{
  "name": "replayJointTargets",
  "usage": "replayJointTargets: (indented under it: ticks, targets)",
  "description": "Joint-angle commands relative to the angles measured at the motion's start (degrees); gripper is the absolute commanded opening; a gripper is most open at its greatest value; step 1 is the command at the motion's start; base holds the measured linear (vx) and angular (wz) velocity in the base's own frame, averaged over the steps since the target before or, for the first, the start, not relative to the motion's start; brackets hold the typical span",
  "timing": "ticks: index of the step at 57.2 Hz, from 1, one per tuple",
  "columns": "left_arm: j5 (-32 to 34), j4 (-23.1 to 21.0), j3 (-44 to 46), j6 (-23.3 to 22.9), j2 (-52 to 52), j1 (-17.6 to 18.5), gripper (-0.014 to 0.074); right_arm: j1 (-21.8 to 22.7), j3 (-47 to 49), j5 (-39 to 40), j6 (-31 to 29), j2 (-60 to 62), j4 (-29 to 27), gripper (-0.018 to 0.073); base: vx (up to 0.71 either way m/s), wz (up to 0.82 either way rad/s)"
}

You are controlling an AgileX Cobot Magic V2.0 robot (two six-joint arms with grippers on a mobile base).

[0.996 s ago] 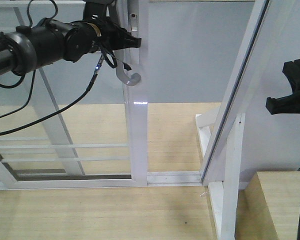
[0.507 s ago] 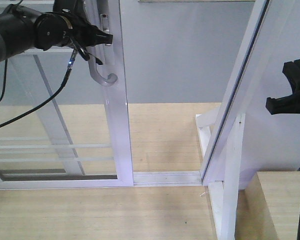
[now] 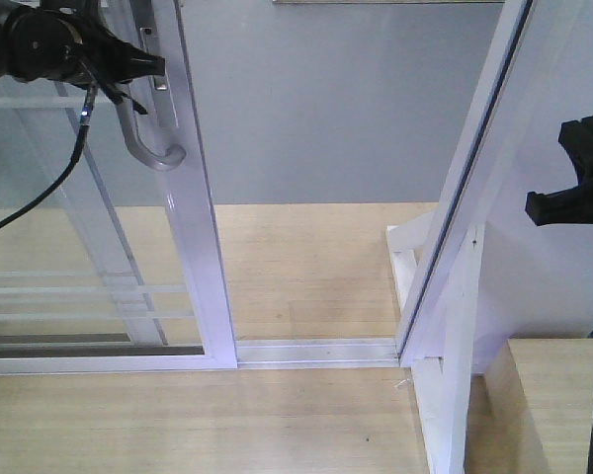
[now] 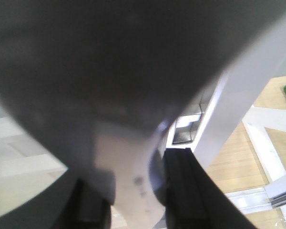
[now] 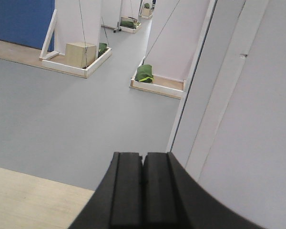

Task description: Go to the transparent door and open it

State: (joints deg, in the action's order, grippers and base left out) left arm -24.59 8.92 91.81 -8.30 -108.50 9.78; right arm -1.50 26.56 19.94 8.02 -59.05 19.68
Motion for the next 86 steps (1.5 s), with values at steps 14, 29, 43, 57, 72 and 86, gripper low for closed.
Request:
replayJointTargets:
  ticks: [14, 29, 43, 57, 72, 86]
  targets:
    - [10.7, 3.3, 3.4, 0.4, 7.5, -4.4, -0.0004, 0.4, 1.5, 4.8, -0.3, 1.0, -0.4, -0.0006, 0.00, 0.00]
    - [10.5, 4.0, 3.4, 0.5, 8.3, -6.2, -0.0004, 0.4, 1.5, 4.8, -0.3, 1.0, -0.4, -0.0006, 0.00, 0.00]
    - [8.1, 4.8, 3.4, 0.5, 11.0, -10.1, -0.0004, 0.4, 1.5, 4.8, -0.3, 1.0, -0.3, -0.0006, 0.00, 0.00]
    - [8.3, 4.9, -1.3, 0.9, 16.0, -12.1, -0.0004, 0.4, 1.5, 4.8, -0.3, 1.0, -0.3, -0.0005, 0.00, 0.00]
    - [13.5, 4.2, -15.2, 2.0, 26.4, -12.1, -0.0004, 0.4, 1.5, 4.8, -0.3, 1.0, -0.3, -0.0004, 0.00, 0.00]
    - [20.9, 4.2, -32.6, 1.9, 39.2, -12.0, -0.0004, 0.4, 1.5, 4.6, -0.3, 2.2, 1.3, -0.0004, 0.00, 0.00]
